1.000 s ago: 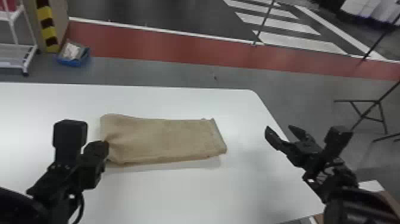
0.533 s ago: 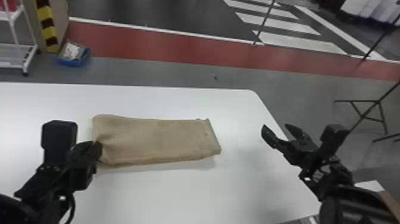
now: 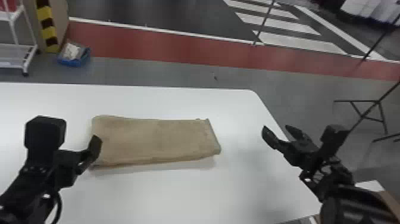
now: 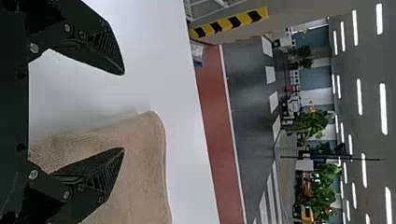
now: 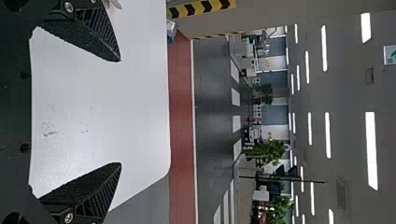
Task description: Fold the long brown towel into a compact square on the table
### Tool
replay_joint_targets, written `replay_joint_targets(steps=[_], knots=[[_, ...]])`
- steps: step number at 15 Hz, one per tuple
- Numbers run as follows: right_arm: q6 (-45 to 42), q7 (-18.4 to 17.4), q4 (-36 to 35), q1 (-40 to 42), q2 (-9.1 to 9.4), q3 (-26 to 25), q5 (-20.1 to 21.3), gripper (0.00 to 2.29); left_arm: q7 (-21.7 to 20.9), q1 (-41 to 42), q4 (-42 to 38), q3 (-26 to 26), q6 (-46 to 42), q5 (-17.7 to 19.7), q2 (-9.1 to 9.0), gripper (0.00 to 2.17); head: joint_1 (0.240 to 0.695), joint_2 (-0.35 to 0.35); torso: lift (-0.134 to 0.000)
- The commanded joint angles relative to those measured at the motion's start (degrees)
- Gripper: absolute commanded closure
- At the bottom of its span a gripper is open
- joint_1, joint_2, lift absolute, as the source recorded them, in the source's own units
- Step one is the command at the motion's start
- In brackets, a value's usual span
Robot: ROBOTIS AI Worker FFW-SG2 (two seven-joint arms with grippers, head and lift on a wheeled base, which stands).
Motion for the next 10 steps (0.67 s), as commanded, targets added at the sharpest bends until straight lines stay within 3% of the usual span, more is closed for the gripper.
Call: replay_joint_targets(steps=[1, 3, 7, 10], knots=[[1.2, 0.0, -0.5, 0.0, 0.17, 0.2, 0.0, 0.09, -0.3, -1.8, 1.2, 0.3, -2.4, 0.0, -0.12, 0.09, 0.695, -0.35, -0.128], [1.9, 0.0, -1.1, 0.0, 0.53, 0.3, 0.1, 0.09, -1.0, -3.9, 3.6, -0.5, -4.0, 0.4, -0.73, 0.26, 0.695, -0.341, -0.128], [5.8, 0.0, -2.1, 0.2, 1.23, 1.5, 0.3, 0.09, -5.2, -8.1, 8.6, -1.5, -2.7, 4.2, -1.26, 1.41, 0.695, -0.348, -0.128], [11.6, 1.3, -2.5, -1.5, 1.05, 3.2, 0.4, 0.09, -7.5, -8.4, 10.5, -1.8, -2.7, 3.6, -1.17, 1.42, 0.695, -0.346, -0.128]])
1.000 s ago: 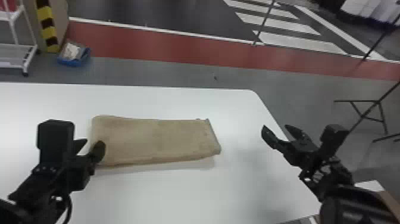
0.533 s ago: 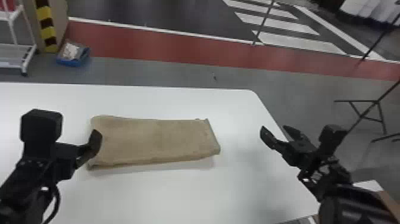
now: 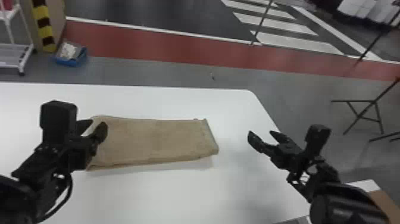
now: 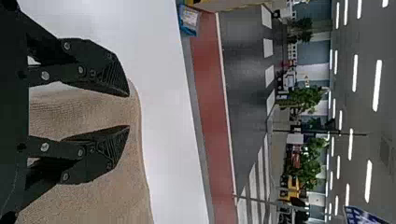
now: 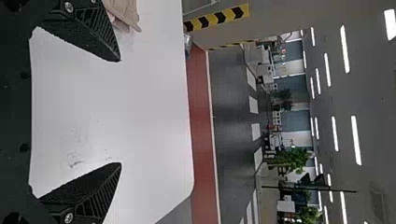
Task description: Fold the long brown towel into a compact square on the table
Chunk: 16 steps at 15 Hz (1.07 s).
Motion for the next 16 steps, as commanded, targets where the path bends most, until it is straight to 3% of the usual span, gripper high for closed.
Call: replay_joint_targets(steps=[1, 8, 16], knots=[[7.8, 1.0, -0.4, -2.2, -0.53, 2.0, 0.2, 0.11, -1.5, -0.2, 0.9, 0.1, 0.0, -0.3, 0.35, 1.42, 0.695, -0.344, -0.128], [18.6, 0.8, -0.9, -9.7, -0.18, 10.6, 5.6, 0.16, -3.6, -0.9, 3.8, -1.1, 2.5, -1.9, 0.18, 1.42, 0.695, -0.272, -0.128], [24.9, 1.4, 5.6, -16.5, -0.61, 14.2, 6.5, 0.22, -3.4, -2.1, 6.8, -2.5, 2.5, -3.4, -0.26, 1.42, 0.695, -0.231, -0.128]])
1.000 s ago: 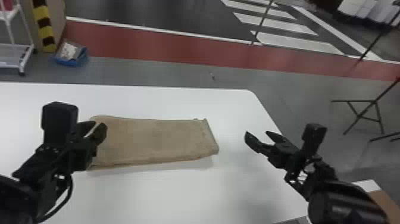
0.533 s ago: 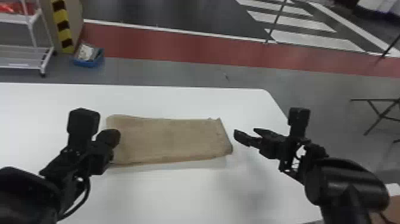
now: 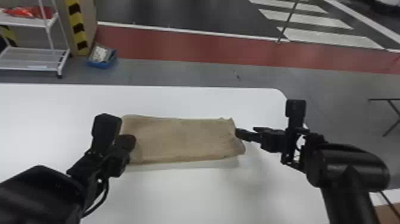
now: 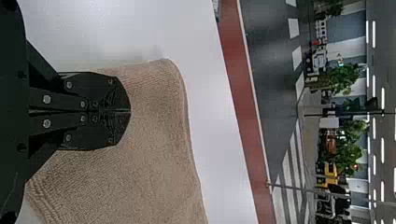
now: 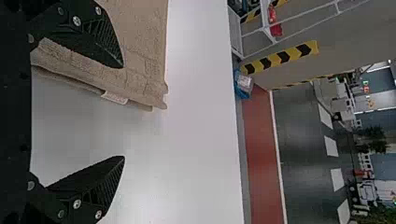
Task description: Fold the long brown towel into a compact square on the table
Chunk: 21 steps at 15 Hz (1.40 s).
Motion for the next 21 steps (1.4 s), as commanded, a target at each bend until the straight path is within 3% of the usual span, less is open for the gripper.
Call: replay_joint_targets(steps=[1, 14, 17, 21], knots=[[1.4, 0.3, 1.5, -1.7, -0.05, 0.8, -0.1, 0.27, 0.0, -0.2, 0.5, -0.1, 0.0, -0.1, -0.08, 1.42, 0.695, -0.229, -0.128], [8.6, 0.0, 4.8, -6.5, 0.83, 9.4, 4.0, 0.35, -0.4, -0.5, 0.8, -0.1, 0.2, -0.3, -0.08, 1.42, 0.695, -0.178, -0.128], [9.0, 0.0, 5.4, -7.2, 1.18, 9.5, 4.3, 0.55, -0.8, -0.6, 0.7, -0.2, 0.2, -0.3, -0.08, 1.42, 0.695, -0.167, -0.128], [9.8, 1.3, 5.5, -7.7, 1.09, 8.8, 3.7, 1.24, -0.9, -0.7, 0.8, -0.2, 0.4, -0.4, -0.08, 1.42, 0.695, -0.165, -0.128]])
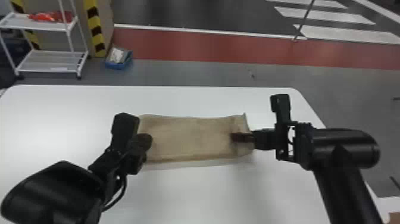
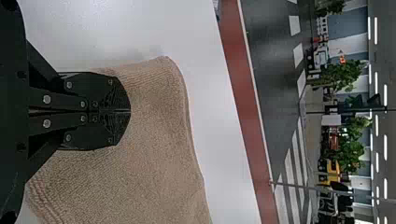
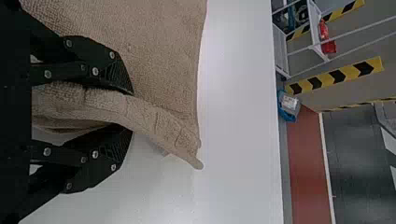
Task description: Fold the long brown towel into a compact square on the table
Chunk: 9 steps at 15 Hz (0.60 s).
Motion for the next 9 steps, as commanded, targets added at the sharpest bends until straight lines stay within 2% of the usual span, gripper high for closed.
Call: replay_joint_targets(steps=[1, 5, 9], knots=[[0.2, 0.7, -0.1, 0.2, -0.06, -0.5, -0.8, 1.31, 0.0, 0.0, 0.0, 0.0, 0.3, 0.1, 0.01, 1.42, 0.695, -0.164, -0.128], [0.2, 1.4, -5.8, 2.1, 0.2, -0.5, -3.2, 1.33, -0.3, -0.2, 0.0, -0.7, 1.0, 0.0, 0.01, 1.42, 0.695, -0.159, -0.128], [2.5, 1.2, -11.8, 2.5, 1.78, -0.2, -5.8, 1.33, -0.3, -0.6, 0.5, -1.7, 1.5, 0.1, -0.52, 1.42, 0.695, -0.139, -0.128]])
